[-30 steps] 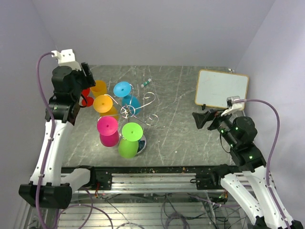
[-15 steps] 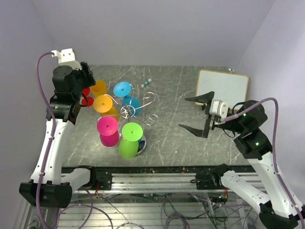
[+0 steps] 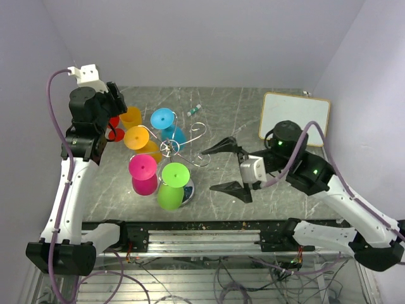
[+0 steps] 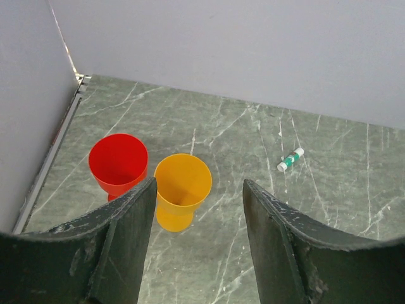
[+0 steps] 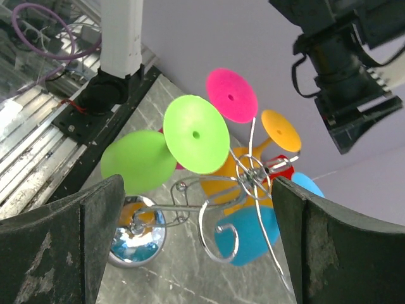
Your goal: Take the wine glass off the wine glass rack
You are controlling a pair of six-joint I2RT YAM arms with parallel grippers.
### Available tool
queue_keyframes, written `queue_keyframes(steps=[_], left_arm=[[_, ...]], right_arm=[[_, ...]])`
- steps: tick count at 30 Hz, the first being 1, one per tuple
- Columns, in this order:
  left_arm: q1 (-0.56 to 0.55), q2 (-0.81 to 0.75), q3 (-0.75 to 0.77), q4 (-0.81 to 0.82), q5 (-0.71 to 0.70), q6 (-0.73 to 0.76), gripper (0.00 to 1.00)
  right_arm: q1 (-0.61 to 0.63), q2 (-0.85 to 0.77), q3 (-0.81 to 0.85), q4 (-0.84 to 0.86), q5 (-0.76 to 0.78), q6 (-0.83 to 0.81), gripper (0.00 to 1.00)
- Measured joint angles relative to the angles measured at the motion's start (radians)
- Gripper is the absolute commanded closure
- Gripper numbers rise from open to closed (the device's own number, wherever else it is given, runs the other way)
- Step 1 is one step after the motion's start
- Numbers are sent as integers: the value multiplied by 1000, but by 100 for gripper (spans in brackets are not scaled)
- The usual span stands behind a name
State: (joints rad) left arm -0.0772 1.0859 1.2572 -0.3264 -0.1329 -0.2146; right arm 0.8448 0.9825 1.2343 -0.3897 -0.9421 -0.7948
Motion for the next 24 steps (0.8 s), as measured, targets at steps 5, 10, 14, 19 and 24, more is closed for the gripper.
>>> queue_keyframes(steps=[5, 10, 14, 19, 24], left_arm=[[20, 9, 0, 0, 14, -7, 35], [48, 25, 0, 0, 34, -22, 36], [72, 30, 0, 1, 51, -34, 36], [86, 31, 0, 1, 58, -41, 37], [87, 31, 0, 1, 60, -45, 37]], right_arm=[[163, 53, 8, -5, 147, -69, 3], [325, 116, 26, -5, 295, -144, 12], [397, 159, 33, -8, 393, -197, 20], [418, 185, 34, -23, 465, -248, 32], [419, 188, 34, -21, 506, -270, 41]])
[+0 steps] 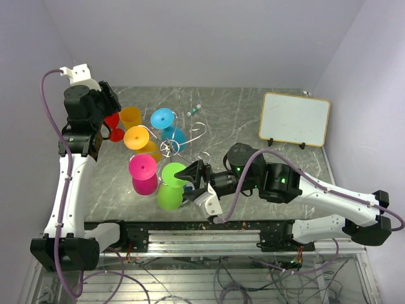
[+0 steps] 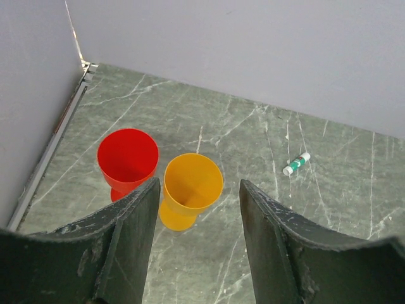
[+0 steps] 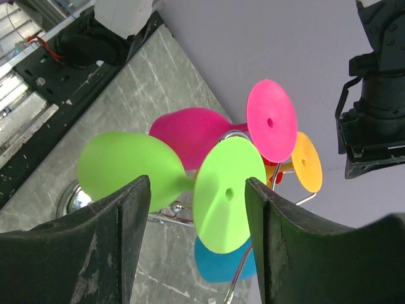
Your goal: Take the wine glass off the wine glass rack
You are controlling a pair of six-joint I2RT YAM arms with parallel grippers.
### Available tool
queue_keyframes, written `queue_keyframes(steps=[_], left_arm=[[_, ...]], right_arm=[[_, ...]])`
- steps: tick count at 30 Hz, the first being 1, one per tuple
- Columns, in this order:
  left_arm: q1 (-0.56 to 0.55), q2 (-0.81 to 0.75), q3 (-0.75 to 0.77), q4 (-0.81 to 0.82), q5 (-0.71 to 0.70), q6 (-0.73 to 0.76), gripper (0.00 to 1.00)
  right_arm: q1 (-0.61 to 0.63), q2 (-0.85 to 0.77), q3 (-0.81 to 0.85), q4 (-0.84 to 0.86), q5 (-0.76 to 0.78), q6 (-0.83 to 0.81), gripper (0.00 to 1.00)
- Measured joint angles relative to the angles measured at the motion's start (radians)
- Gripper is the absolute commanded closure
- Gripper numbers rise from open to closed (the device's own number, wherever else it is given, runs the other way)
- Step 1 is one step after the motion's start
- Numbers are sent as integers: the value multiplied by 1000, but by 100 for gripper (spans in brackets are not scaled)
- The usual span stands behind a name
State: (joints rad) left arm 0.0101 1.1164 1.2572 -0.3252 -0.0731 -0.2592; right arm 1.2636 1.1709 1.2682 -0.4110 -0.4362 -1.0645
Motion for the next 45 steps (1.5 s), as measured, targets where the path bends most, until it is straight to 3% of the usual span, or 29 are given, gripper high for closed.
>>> queue_keyframes(steps=[7, 22, 29, 38, 45], left_arm=[[2, 0, 0, 0, 0, -3, 37], [2, 0, 0, 0, 0, -3, 37], [6, 0, 0, 0, 2, -3, 37], [6, 0, 0, 0, 5, -3, 37], [6, 0, 0, 0, 5, -3, 37]], right_arm=[[0, 23, 0, -6, 29, -26, 55], [1, 26, 4, 1, 50, -47, 76], [1, 26, 29, -30, 50, -48, 79], [1, 26, 46, -43, 50, -53, 91], [1, 19, 46, -27, 53, -59, 94]])
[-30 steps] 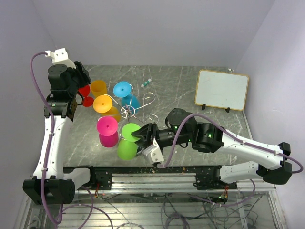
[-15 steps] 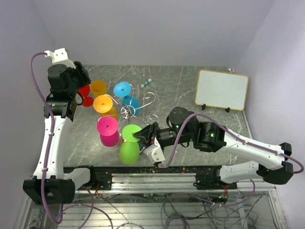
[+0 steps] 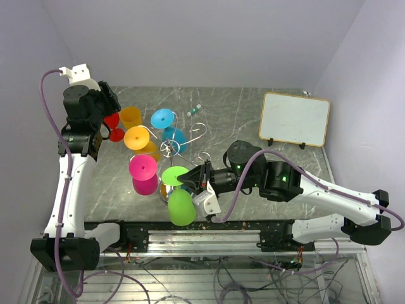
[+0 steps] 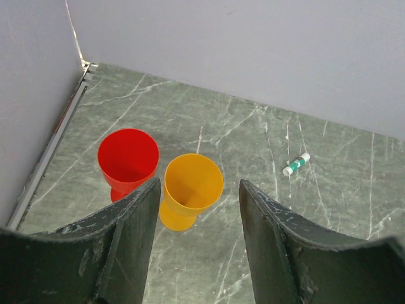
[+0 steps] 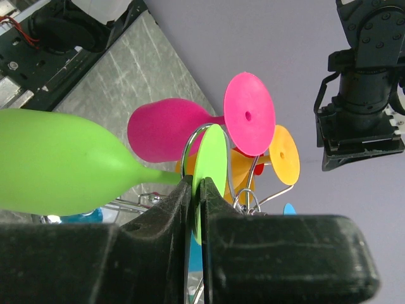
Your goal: Take the wine glass off the wine glass rack
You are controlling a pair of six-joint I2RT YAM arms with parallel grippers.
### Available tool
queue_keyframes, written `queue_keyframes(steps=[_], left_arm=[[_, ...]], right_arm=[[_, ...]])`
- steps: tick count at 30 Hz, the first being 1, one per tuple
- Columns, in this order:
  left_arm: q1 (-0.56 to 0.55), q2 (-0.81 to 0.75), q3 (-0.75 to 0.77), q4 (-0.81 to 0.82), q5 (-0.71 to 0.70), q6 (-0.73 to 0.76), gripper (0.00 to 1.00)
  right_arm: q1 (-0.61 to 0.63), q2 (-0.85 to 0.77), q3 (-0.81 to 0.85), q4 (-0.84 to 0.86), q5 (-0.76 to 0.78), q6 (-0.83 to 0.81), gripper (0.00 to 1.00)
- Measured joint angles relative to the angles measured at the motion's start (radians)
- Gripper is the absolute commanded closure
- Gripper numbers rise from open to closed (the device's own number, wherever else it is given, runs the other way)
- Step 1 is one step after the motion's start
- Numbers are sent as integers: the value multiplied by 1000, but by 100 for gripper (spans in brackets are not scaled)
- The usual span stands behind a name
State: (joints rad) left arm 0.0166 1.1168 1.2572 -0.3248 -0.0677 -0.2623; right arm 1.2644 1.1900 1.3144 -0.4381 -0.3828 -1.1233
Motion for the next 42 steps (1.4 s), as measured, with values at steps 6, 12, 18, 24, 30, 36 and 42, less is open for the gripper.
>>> queue_keyframes(steps=[6, 12, 18, 24, 30, 36, 42], left_arm=[[0, 0, 0, 0, 0, 0, 37], [2, 0, 0, 0, 0, 0, 37], [2, 3, 0, 0, 1, 0, 36], [2, 4, 0, 0, 1, 0, 36], [4, 4, 0, 0, 1, 0, 36], [7, 3, 0, 0, 2, 0, 36], [11, 4, 0, 0, 2, -1, 36]], right_arm=[[0, 0, 0, 16, 2, 0, 98], [0, 0, 0, 30, -15, 0, 99], [0, 3, 0, 62, -39, 0, 100], [0, 22, 0, 104, -55, 1, 100], [0, 51, 0, 135, -77, 6, 100], [0, 72, 0, 177, -66, 14, 100], [0, 74, 0, 229, 2, 23, 100]])
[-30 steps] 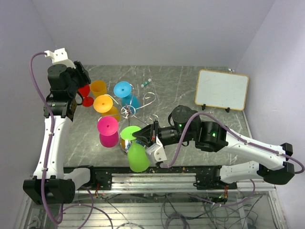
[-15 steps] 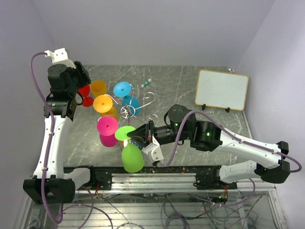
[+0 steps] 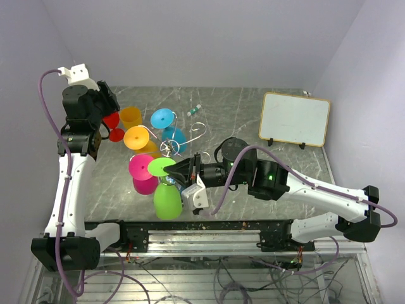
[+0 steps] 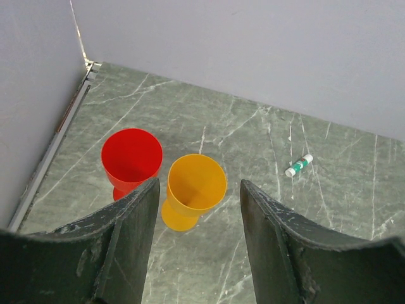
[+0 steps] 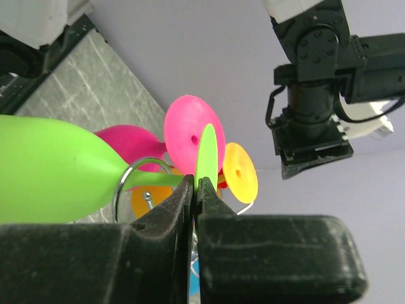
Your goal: Take the wine glass off the wine glass rack
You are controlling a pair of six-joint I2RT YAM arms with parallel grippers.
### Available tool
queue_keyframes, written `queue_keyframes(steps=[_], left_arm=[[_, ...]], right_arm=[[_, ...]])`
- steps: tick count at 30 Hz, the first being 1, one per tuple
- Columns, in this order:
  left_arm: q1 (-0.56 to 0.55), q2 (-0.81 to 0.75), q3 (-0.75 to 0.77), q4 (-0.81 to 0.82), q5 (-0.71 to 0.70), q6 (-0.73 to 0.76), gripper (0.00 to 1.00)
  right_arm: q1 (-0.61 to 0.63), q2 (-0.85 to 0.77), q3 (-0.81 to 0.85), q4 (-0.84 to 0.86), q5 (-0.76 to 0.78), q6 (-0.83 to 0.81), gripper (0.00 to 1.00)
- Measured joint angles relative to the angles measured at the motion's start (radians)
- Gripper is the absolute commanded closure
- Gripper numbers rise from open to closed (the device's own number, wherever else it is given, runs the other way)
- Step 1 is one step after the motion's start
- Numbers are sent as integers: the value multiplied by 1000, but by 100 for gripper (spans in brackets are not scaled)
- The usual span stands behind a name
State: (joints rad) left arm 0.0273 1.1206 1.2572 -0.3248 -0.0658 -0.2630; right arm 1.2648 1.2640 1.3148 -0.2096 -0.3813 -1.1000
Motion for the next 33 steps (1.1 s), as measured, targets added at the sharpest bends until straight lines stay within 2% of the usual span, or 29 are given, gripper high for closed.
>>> queue_keyframes(steps=[17, 33], left_arm=[[11, 0, 0, 1, 11, -7, 33], [13, 0, -4, 6, 10, -6, 28]], right_arm=[[0, -45, -35, 1, 195, -19, 100], [0, -258, -138, -67, 171, 71, 100]])
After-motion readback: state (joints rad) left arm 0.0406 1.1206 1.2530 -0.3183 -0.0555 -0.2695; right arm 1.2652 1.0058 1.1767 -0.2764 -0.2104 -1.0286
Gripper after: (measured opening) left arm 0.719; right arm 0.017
